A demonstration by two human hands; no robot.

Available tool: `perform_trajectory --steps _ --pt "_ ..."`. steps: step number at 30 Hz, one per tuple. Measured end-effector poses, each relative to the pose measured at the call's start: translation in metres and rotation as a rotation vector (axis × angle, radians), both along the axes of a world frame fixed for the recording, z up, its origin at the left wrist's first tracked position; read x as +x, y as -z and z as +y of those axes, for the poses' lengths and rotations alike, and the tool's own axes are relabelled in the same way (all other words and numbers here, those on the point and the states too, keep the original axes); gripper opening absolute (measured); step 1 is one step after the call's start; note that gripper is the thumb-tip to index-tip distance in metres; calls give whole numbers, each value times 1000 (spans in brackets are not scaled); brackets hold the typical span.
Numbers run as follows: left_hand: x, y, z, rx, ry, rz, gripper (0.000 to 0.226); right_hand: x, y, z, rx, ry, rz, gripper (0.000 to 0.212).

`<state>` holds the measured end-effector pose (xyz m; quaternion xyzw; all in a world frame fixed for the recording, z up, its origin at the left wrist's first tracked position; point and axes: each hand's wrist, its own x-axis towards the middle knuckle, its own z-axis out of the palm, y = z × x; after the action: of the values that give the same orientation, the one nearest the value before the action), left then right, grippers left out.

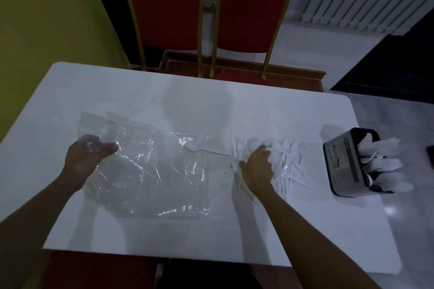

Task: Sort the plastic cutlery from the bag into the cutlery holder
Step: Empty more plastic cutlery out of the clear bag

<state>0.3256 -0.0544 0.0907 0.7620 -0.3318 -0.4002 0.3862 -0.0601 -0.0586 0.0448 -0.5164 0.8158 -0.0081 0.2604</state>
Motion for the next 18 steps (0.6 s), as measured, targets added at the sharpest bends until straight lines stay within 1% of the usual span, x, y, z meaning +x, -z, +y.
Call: perform_trajectory --steps 1,2,3,4,5,7,9,11,12,13,14,16,17,18 --pt "1 2 0 6 -5 -21 36 7 -1 -5 -67 -86 58 57" --pt "1 3 1 9 -10 -43 35 15 1 -9 -108 -202 81 44" --pt "1 5 2 16 -15 -76 33 22 2 -13 -118 -315 82 35" --pt "1 7 3 26 -23 -127 31 30 7 -17 -95 -413 89 31" --pt "0 6 5 44 -30 -195 33 35 12 -20 -67 -464 88 31" --pt "2 6 8 75 -42 -332 50 44 17 -25 -44 -473 89 31" --pt "7 12 7 104 -114 -455 80 49 22 -31 -43 -471 112 31" --pt "11 23 7 182 -203 -655 107 49 27 -35 -28 -485 140 31" --pt "10 29 8 221 -214 -741 114 47 29 -36 -25 -479 151 29" --pt "4 35 11 247 -176 -790 114 45 29 -36 -27 -469 155 27" --pt "-4 42 15 240 -93 -821 109 43 31 -36 -38 -465 161 24" --pt "-35 59 24 158 237 -821 94 36 30 -35 -85 -476 191 21" --pt "-56 66 30 139 427 -782 92 34 29 -33 -117 -478 196 21" --pt "-77 73 35 162 593 -727 94 30 28 -33 -151 -468 196 20"
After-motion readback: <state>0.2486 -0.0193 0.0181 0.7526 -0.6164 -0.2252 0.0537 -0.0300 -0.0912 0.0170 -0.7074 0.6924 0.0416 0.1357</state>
